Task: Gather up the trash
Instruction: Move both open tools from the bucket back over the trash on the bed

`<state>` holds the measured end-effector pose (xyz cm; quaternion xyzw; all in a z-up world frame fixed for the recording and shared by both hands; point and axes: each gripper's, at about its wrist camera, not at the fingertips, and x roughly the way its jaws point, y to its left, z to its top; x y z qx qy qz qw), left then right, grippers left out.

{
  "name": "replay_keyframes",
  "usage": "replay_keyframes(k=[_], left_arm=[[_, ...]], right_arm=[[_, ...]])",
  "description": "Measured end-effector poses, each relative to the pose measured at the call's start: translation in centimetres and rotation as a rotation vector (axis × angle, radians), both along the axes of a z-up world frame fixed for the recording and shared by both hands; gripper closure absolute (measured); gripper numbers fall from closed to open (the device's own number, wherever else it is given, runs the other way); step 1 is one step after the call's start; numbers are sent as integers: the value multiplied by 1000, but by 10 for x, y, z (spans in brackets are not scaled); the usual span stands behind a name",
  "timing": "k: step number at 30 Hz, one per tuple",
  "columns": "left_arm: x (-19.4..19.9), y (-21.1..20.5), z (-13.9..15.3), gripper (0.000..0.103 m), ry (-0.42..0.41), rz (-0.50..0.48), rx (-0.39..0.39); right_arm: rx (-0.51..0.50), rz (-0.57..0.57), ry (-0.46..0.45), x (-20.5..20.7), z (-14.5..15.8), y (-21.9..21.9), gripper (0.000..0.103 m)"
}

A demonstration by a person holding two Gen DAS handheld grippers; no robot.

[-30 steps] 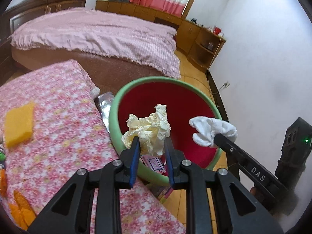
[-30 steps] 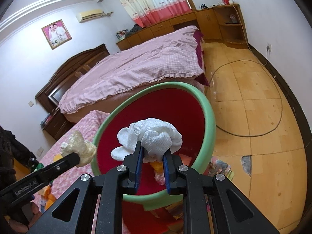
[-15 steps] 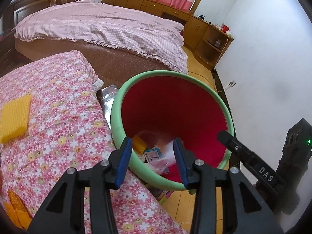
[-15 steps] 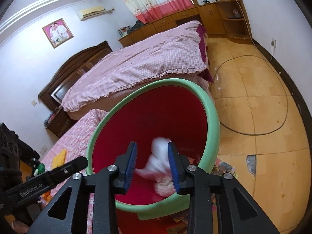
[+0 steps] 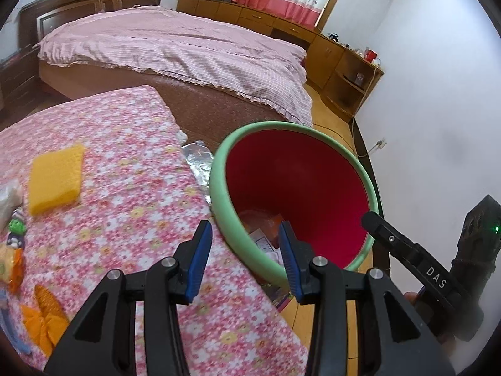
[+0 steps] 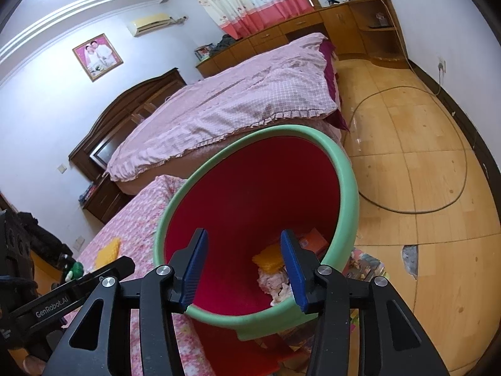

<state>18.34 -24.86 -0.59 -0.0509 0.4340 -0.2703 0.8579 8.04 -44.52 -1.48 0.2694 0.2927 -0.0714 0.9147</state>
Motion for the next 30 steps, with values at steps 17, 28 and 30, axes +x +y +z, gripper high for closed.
replay_keyframes(k=[17,28,30], left_arm=[[-34,82,21,60,-55,171,43],[-52,145,29,60,-62,282,58],[-54,158,28,60,-62,306,69]], right_arm=[[49,26,-11,-21,14,38,53],[37,56,4,-32,23,76,47],[22,74,10,-32,23,87,47]])
